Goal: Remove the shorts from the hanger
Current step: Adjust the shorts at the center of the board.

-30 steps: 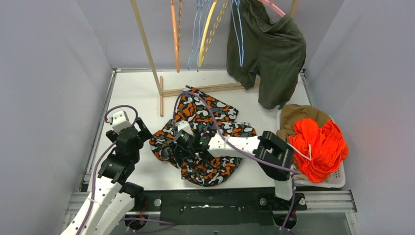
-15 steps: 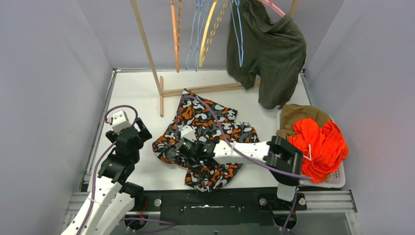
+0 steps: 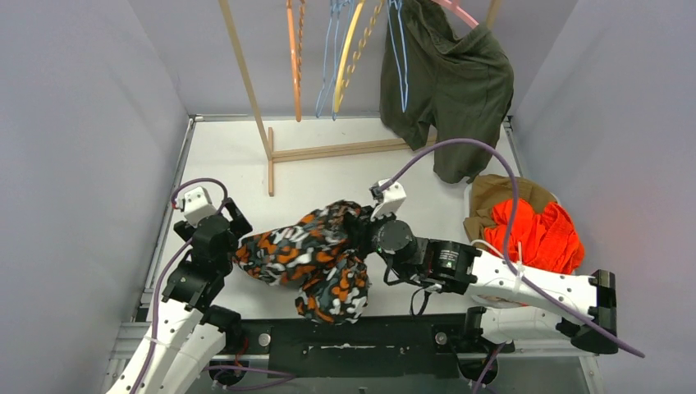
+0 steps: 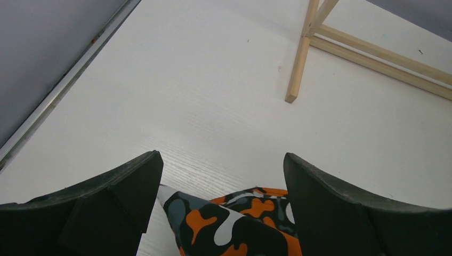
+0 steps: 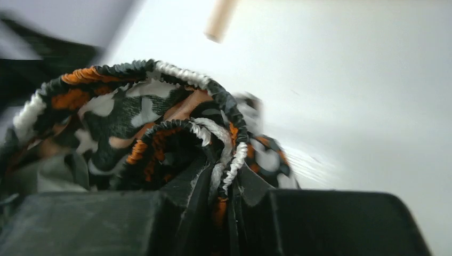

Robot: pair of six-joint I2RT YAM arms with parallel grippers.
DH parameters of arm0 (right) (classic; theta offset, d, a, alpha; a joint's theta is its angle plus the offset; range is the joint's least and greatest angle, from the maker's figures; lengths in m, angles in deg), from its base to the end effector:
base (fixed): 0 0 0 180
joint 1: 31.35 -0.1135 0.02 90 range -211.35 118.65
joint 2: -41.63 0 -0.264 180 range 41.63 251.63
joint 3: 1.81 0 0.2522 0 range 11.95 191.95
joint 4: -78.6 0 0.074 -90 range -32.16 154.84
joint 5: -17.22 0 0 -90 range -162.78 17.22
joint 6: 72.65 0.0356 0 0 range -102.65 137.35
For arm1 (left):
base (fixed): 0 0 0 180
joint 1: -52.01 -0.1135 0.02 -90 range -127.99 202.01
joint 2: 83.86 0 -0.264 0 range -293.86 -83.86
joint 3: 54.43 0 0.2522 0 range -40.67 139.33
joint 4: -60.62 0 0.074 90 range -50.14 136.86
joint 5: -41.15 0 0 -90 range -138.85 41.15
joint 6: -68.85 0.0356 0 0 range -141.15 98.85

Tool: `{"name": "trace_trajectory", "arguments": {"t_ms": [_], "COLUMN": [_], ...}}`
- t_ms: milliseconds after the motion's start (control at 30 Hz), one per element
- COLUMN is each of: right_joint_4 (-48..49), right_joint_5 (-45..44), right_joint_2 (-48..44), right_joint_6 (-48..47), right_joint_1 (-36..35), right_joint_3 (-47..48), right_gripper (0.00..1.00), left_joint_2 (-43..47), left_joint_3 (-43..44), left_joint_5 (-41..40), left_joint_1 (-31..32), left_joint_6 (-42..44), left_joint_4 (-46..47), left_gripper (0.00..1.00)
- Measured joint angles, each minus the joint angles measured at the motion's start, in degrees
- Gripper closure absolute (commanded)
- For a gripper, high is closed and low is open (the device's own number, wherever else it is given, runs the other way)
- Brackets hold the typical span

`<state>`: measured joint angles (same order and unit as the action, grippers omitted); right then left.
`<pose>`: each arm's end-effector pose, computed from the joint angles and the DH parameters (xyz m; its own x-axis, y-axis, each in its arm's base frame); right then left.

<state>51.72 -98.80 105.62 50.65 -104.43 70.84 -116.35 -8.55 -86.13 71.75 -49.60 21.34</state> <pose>0.0889 0.2387 0.3556 -0.4815 0.1124 -0.8692 -0.5673 0.7160 0.4069 0.1341 -0.0252 0.2690 -0.2450 -0.3148 -0.9170 -0.4105 0.8906 -0.1960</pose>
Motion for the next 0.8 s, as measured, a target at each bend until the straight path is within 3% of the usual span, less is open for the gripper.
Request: {"name": "trace_trajectory", "arguments": {"t_ms": [167, 333, 633, 800], "right_joint_4": [-10.6, -16.7, -5.9, -7.6], "right_joint_5": [-1.2, 2.1, 12.3, 15.6], "right_joint_2": [2.9, 6.4, 23.5, 37.1], "right_joint_6": [14.9, 20.9, 20.9, 19.5], "right_joint_1": [10.4, 12.8, 12.7, 11.9], "right_joint_3": [-12.4, -15.7, 2.8, 13.0], "right_gripper": [0.78, 0.34, 0.08, 0.00], "left_joint_2": [-0.1, -0.8, -1.4, -1.4], "left_joint_3": [0.0, 0.0, 0.0, 0.0], "left_joint_5": [0.2, 0.7, 1.9, 2.1], "left_joint_1": [0.0, 0.0, 0.0, 0.0], "left_joint_6": [0.0, 0.0, 0.1, 0.2], "left_joint_4": [0.0, 0.0, 0.0, 0.0], "left_gripper": [0.15, 0.15, 0.15, 0.15]}}
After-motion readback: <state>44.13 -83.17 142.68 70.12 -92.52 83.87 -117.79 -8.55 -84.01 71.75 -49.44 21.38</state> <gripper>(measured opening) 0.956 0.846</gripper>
